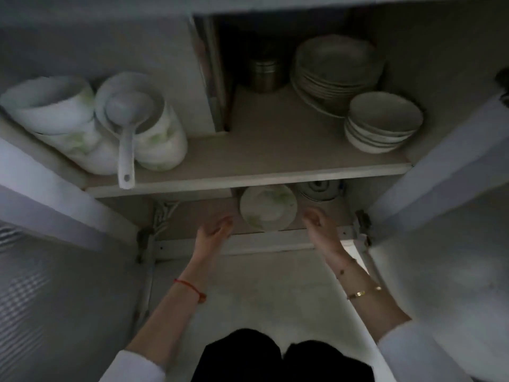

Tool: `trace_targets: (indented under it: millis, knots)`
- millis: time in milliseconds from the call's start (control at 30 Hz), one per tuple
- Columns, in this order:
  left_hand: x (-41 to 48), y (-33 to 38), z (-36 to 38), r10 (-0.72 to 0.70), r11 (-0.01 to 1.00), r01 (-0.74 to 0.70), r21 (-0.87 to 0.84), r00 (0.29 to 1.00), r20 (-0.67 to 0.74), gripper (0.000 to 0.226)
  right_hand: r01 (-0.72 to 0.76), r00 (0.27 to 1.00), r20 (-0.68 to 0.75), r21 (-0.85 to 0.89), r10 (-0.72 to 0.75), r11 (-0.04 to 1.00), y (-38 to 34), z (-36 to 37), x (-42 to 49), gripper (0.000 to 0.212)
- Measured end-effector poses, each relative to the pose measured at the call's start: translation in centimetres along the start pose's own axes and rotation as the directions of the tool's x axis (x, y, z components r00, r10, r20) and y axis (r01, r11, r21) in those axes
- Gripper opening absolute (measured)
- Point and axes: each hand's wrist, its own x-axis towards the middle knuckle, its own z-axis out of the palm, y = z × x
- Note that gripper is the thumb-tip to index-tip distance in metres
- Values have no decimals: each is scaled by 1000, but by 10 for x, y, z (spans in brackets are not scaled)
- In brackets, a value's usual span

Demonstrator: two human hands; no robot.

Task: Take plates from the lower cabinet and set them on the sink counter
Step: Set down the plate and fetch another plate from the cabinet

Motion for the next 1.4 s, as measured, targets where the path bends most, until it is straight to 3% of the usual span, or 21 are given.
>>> trace_targets:
  millis: [267,433,567,700,800,1033,1200,1400]
  knots:
    - [122,-82,45,-1,999,2,32,999,-45,32,-6,1000,-12,-83,5,997,89,49,105,34]
    - [168,-111,59,-14,982,27,187,997,-73,33,97,993,-35,-276,-111,956,112,61,147,30]
    - [185,-119,68,18,954,-11,299,1000,-20,28,98,993,-29,-343,-114,934,122,67,165,30]
    - [192,-120,74,77,910,-80,406,997,24,53,34,986,-145,-324,-85,946,123,73,174,29]
    - [198,-124,77,81,914,-83,398,996,21,59,-2,978,-203,-233,-46,973,125,78,178,27]
    - [197,-135,77,192,914,-158,375,980,-54,50,-8,966,-252,-234,-53,972,125,85,179,22]
    - [195,-138,78,100,979,-85,187,993,-70,40,-39,974,-226,-230,-15,972,124,86,178,22]
    - [186,-141,77,96,987,-82,141,991,-91,43,-46,975,-221,-190,3,981,123,85,170,25]
